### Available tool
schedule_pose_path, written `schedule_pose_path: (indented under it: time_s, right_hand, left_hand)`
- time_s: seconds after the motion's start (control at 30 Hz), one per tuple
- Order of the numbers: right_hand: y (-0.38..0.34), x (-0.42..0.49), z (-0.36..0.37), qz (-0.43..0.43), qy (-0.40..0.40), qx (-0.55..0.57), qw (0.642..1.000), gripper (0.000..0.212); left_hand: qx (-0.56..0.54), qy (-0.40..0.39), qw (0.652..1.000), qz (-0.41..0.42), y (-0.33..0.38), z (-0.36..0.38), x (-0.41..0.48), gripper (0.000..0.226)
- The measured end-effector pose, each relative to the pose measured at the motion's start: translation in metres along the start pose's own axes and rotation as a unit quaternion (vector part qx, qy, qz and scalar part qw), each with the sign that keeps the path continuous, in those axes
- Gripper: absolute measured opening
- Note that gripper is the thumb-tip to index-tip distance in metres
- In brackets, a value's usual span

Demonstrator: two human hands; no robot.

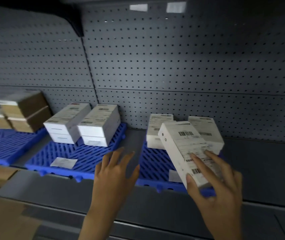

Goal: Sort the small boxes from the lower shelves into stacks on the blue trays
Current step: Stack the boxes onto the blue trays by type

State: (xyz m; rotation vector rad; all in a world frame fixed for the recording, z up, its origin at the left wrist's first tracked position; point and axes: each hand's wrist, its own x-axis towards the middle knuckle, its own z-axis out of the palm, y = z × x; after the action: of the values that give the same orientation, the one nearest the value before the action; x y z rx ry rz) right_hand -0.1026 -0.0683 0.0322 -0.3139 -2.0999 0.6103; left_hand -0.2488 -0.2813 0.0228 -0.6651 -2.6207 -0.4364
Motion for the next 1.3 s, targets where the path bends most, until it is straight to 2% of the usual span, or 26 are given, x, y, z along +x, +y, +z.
schedule_pose_path:
  time_s: [0.17,0.27,0.37,0.57,0.93,1.03,1.13,1.3]
  right_hand:
    - [-0.072,-0.017,0.051,-0.012,-0.012,0.008,1.000,0.052]
    - [-0.117,-0.021,0.084,-0.012,-0.022,0.000,1.000,0.053]
    - [-0.159,-0.018,0.117,-0.007,-0.014,-0.013,1.000,0.044]
    - [-0.214,0.009,0.170,0.003,-0.009,-0.005,1.000,0.050]
    - [-0.213,0.084,0.271,-0.009,-0.003,-0.094,0.996,0.042]
    - [-0.209,0.090,0.293,0.020,-0.011,-0.130,0.991,0.045]
    - [-0.210,0.091,0.307,0.025,0.001,-0.159,0.987,0.049]
    - [-0.211,0.087,0.313,0.032,0.004,-0.175,0.984,0.060]
  left_hand:
    - [-0.014,0.031,0.999,-0.025,-0.077,-0.030,-0.015,0.044]
    - [-0.029,0.020,0.999,-0.035,-0.130,-0.051,-0.024,0.043]
    - [-0.038,0.023,0.999,-0.031,-0.178,-0.070,-0.032,0.041]
    - [-0.037,0.005,0.998,-0.048,-0.248,-0.094,-0.036,0.042]
    - [-0.015,-0.036,0.999,-0.017,-0.292,-0.094,0.007,0.043]
    - [-0.001,-0.060,0.998,0.013,-0.294,-0.091,0.023,0.048]
    - [0.008,-0.048,0.999,0.016,-0.298,-0.084,0.038,0.051]
    - [-0.041,-0.063,0.997,0.023,-0.290,-0.081,0.049,0.046]
